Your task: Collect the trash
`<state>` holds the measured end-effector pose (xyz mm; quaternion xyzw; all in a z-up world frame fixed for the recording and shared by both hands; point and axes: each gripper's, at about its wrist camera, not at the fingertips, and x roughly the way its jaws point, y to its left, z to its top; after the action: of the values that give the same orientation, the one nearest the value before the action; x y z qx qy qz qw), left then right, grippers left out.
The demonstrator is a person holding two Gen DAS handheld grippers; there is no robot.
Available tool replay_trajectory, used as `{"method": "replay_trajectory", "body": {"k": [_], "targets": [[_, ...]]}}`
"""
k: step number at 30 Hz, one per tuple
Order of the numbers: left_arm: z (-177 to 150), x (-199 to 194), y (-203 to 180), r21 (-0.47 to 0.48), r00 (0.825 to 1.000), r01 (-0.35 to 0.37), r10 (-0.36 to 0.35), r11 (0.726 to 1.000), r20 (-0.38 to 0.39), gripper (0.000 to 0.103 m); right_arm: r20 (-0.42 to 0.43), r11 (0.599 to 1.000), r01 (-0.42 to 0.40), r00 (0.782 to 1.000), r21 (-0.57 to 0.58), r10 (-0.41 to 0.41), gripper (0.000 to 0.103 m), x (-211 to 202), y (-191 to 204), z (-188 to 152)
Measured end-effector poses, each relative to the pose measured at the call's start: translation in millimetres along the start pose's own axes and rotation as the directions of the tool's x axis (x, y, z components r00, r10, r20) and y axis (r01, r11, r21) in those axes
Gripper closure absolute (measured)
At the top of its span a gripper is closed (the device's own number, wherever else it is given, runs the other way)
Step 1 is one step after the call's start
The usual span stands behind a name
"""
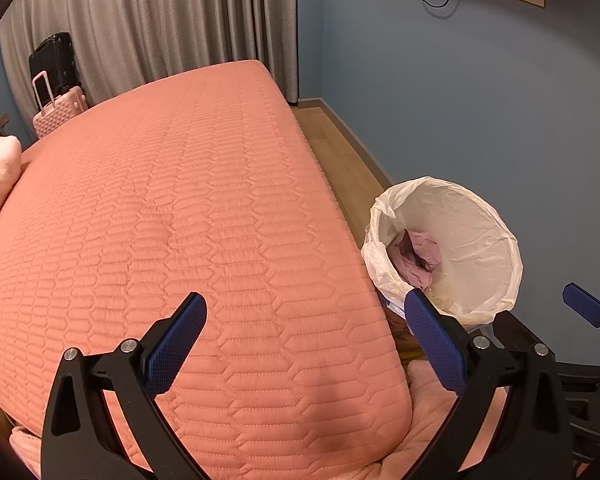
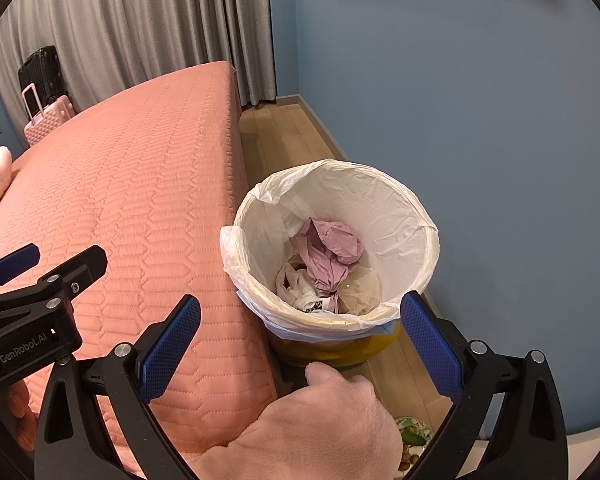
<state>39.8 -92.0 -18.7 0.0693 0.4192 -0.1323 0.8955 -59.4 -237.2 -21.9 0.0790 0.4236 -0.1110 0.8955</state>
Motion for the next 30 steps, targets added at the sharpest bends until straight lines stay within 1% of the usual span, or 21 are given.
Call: {"method": "replay_trajectory", "body": {"k": [30], "targets": [[0.8,-1.5,-2.4,0.004,1.0,0.003,-0.003,1.0,0.002,0.008,-0.002,1.0,-0.003,1.0,0.001,0.003,0.006,-0.6,0.1,0.3]]}}
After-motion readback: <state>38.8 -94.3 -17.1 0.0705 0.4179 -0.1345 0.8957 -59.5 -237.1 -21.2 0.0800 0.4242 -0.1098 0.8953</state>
